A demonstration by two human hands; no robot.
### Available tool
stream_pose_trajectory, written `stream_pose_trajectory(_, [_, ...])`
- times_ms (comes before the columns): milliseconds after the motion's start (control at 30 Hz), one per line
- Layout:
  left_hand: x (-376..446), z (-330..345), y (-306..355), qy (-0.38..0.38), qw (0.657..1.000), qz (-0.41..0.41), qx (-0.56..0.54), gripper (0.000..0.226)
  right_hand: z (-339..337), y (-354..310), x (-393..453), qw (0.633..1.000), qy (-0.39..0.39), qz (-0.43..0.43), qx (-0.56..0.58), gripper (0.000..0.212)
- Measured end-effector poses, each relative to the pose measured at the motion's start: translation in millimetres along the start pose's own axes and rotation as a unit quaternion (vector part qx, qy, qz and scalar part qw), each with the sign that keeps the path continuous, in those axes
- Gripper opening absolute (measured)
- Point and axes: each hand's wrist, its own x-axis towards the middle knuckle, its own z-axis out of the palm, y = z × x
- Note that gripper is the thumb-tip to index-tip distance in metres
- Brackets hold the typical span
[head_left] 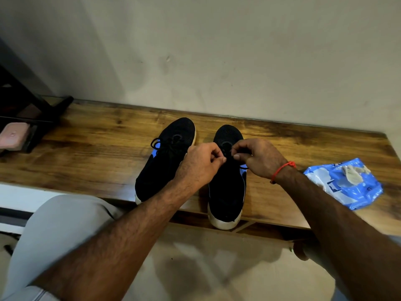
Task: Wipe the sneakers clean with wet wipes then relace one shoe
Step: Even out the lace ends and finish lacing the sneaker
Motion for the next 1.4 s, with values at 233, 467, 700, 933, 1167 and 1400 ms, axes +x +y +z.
stream_pose_trajectory(233, [1,1,1,0.006,1.0,-0.014,-0.014,0.004,4,0,-1,0.999,0.0,0.018,0.047,0.007])
stream_pose_trajectory(467, [3,2,0,-0.009,0.997,-0.053,-0.054,0.005,2,-4,-2,0.987,-0.009,0.07,0.145,0.005])
stream_pose_trajectory(700, [9,2,-1,-0.03,0.974,-0.149,-0.17,0.014,10,2,0,0.938,-0.017,0.172,0.299,0.006])
stream_pose_trajectory(933, [8,0,3,-0.038,0.979,-0.149,-0.136,0.006,8,2,-2,0.937,-0.025,0.171,0.305,0.008])
stream_pose_trajectory(1167, [9,-6,4,-0.053,0.977,-0.149,-0.141,0.003,3,0,-3,0.949,-0.041,0.154,0.272,0.015])
stream_pose_trajectory(1400, [16,-29,7,-0.125,0.965,-0.203,-0.107,0.008,-1,5,-1,0.95,-0.021,0.187,0.251,0.018])
